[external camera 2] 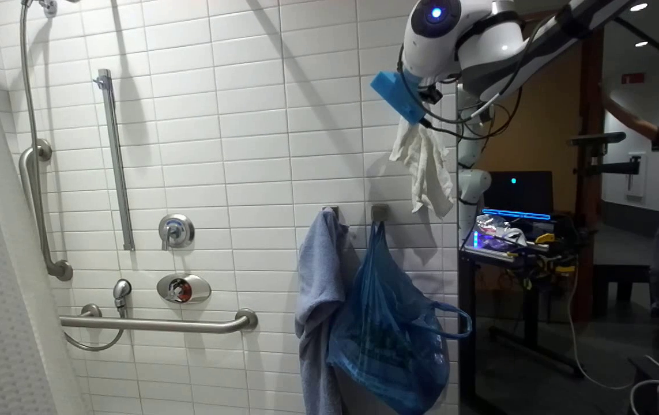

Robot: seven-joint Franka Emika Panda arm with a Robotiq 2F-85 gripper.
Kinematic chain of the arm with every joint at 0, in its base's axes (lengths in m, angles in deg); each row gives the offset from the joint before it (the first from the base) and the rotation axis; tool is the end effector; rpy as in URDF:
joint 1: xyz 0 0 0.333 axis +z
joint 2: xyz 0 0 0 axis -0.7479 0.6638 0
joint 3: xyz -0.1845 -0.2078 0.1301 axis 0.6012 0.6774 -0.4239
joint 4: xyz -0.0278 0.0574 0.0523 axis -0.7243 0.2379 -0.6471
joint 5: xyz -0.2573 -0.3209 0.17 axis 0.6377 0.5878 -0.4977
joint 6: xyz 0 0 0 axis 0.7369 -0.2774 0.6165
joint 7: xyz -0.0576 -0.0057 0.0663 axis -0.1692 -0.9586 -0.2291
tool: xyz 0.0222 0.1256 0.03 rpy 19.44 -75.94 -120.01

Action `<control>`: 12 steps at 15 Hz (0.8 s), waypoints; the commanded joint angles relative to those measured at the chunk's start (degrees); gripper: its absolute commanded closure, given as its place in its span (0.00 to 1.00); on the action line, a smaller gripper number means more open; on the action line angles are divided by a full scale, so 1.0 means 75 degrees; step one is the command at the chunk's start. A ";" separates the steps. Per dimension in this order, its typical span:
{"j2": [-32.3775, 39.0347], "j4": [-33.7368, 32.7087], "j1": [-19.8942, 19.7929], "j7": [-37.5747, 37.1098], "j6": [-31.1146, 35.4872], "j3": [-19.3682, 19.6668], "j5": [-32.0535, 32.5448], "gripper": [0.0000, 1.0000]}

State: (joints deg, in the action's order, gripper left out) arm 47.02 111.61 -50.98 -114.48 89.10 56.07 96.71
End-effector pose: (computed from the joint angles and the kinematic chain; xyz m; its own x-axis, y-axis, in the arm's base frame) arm 0.5679 -0.1451 0.6180 -0.4927 -0.5525 0.6723 -0.5383 -0.4135 -0.7343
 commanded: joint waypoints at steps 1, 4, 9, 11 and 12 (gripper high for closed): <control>0.0397 -0.0313 -0.0027 0.0021 -0.0128 -0.0149 -0.0066 0.99; 0.0802 -0.0515 -0.0072 0.0024 0.0109 -0.0052 -0.0314 0.99; 0.1093 -0.0794 -0.0196 0.0117 0.0115 -0.0082 -0.0738 0.99; 0.1183 -0.0981 -0.0235 0.0219 0.0122 -0.0084 -0.0926 0.99; 0.1234 -0.1079 -0.0251 0.0303 0.0160 -0.0075 -0.1068 0.99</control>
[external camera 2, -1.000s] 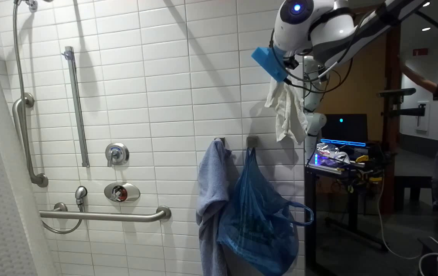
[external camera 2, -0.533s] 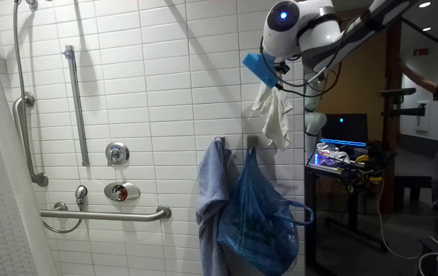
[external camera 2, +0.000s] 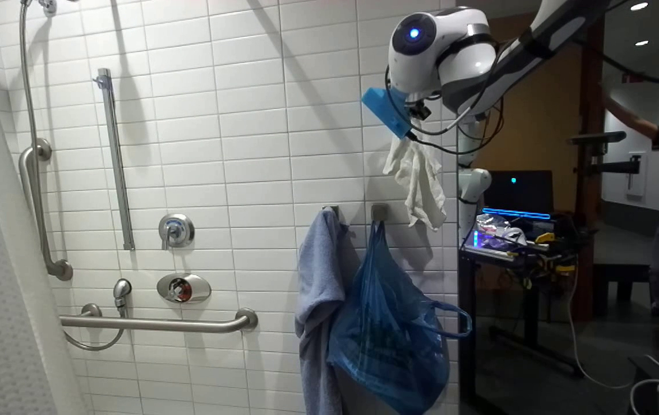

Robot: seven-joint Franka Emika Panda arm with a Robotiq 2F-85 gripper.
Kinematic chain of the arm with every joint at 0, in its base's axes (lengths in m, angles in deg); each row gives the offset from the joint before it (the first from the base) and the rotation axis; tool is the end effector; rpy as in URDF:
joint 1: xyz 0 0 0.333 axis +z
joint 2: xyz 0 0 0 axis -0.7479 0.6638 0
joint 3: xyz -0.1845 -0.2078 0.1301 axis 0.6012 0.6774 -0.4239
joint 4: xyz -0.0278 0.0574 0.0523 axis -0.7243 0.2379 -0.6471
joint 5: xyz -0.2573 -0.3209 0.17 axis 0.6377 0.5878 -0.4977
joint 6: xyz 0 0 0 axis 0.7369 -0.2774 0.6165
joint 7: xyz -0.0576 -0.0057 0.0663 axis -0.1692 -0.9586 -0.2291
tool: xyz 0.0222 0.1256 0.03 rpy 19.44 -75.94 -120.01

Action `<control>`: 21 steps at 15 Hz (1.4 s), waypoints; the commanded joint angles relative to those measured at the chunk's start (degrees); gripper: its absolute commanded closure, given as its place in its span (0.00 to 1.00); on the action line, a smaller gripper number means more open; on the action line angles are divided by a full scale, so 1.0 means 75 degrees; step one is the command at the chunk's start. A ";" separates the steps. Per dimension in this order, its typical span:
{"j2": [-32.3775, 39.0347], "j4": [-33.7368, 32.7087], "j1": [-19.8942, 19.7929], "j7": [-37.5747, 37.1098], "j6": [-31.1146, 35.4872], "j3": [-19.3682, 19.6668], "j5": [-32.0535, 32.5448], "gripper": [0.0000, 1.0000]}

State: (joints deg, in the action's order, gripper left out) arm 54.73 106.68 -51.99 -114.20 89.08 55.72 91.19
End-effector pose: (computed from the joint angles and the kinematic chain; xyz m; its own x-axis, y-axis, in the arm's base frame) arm 0.6058 -0.1567 0.5895 -0.4906 -0.5844 0.6464 -0.5767 -0.3383 -0.7436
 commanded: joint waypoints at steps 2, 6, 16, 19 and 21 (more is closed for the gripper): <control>0.0234 -0.0563 -0.0150 0.0535 0.0241 -0.0022 -0.0673 0.99; 0.0313 -0.0875 -0.0215 0.1032 0.0357 -0.0041 -0.1296 0.99; 0.0528 -0.1549 -0.0454 0.3703 0.0862 0.0084 -0.4761 0.99; 0.0648 -0.1883 -0.0402 0.4233 0.0362 0.0131 -0.5340 0.99; 0.0686 -0.2089 -0.0433 0.4234 -0.0013 0.0091 -0.5307 0.99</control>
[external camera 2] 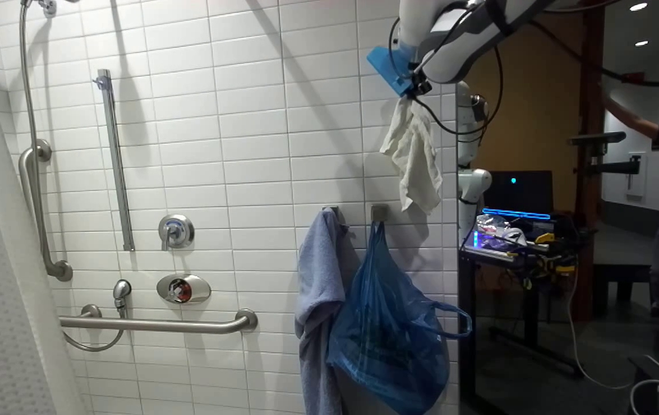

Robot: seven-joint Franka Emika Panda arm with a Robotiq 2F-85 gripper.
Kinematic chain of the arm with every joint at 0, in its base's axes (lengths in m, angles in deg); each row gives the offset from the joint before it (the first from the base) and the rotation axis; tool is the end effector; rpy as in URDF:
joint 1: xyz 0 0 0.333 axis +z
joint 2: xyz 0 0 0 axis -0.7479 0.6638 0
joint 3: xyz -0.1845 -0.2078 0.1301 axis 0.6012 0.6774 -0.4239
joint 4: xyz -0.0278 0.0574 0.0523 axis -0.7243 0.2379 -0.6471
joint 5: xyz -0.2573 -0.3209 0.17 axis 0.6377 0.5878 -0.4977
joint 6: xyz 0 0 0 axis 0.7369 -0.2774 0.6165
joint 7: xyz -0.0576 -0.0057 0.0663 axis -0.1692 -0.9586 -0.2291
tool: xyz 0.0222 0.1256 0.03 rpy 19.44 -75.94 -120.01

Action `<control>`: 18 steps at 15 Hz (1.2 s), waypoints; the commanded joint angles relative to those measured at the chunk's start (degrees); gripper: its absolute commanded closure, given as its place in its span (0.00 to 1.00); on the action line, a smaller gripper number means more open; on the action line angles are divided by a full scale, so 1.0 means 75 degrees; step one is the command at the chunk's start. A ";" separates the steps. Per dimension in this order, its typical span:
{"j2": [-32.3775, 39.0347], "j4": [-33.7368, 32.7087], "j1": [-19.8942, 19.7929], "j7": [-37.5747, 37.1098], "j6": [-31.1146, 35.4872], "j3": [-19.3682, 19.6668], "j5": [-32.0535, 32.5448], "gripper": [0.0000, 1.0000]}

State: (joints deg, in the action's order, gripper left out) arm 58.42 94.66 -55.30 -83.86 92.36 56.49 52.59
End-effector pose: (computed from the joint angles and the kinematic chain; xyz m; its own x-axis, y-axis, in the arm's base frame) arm 0.6170 -0.1991 0.6785 -0.4489 -0.7414 0.4988 -0.6087 -0.1549 -0.7781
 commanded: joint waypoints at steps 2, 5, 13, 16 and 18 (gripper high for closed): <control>0.0242 -0.0702 -0.0181 0.0169 -0.0792 -0.0228 -0.0093 0.99; 0.0368 -0.1075 -0.0211 -0.0243 -0.1468 -0.0369 0.0424 0.99; 0.0493 -0.1527 0.0021 0.0418 -0.2280 -0.0602 0.0449 0.99; 0.0466 -0.1464 0.0142 0.1503 -0.1939 -0.0645 -0.0565 0.99; 0.0428 -0.1456 0.0205 0.2420 -0.1823 -0.0688 -0.1409 0.99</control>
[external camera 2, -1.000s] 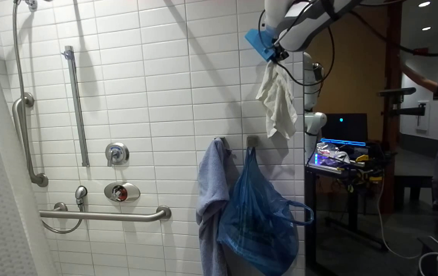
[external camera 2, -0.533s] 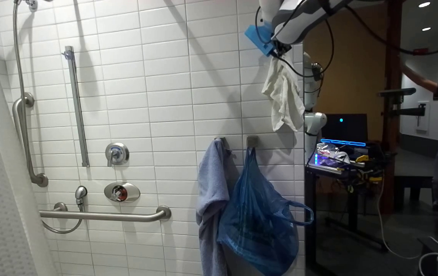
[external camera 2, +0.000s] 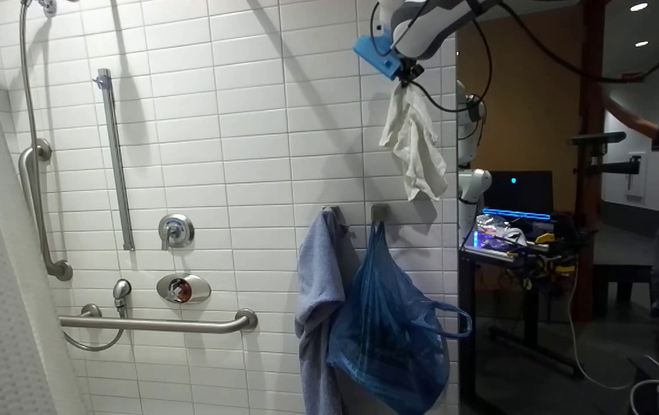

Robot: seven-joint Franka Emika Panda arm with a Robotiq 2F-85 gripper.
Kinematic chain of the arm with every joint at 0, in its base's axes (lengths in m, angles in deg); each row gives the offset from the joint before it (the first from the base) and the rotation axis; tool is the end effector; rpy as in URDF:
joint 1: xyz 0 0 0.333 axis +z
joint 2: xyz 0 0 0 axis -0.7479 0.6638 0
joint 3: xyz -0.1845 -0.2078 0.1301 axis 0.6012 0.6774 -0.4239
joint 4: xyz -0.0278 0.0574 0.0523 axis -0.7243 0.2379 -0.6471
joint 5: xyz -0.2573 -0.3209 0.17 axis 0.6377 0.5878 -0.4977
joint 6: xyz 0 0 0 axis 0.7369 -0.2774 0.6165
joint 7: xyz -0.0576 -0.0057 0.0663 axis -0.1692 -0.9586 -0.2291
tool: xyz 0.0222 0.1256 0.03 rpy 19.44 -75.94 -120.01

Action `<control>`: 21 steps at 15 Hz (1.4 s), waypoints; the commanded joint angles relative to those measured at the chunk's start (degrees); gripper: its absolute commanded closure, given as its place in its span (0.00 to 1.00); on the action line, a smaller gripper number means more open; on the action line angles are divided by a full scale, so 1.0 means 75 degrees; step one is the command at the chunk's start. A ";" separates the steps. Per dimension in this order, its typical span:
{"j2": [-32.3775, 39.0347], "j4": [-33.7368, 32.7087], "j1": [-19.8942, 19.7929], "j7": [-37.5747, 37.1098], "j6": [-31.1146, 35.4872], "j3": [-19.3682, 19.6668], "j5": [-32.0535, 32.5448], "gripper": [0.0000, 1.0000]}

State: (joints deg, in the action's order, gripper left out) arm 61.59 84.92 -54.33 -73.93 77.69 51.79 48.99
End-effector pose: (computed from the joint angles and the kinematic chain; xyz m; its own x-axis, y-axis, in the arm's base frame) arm 0.6339 -0.1654 0.7203 -0.3977 -0.6932 0.6011 -0.7199 -0.1705 -0.6728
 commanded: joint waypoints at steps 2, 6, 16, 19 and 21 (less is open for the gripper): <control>0.0010 -0.0245 0.0127 0.2056 0.0073 -0.0093 -0.1856 0.99; 0.0058 -0.0546 0.0085 0.3072 -0.0199 -0.0157 -0.2733 0.99; 0.0241 -0.1205 0.0050 0.3755 -0.1385 -0.0207 -0.2823 0.99; 0.0286 -0.1305 0.0099 0.2208 -0.0941 -0.0190 -0.1518 0.99; 0.0309 -0.1360 0.0127 0.1206 -0.0697 -0.0228 -0.0702 0.99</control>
State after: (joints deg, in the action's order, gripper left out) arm 62.79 77.06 -53.49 -55.97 70.58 50.77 36.95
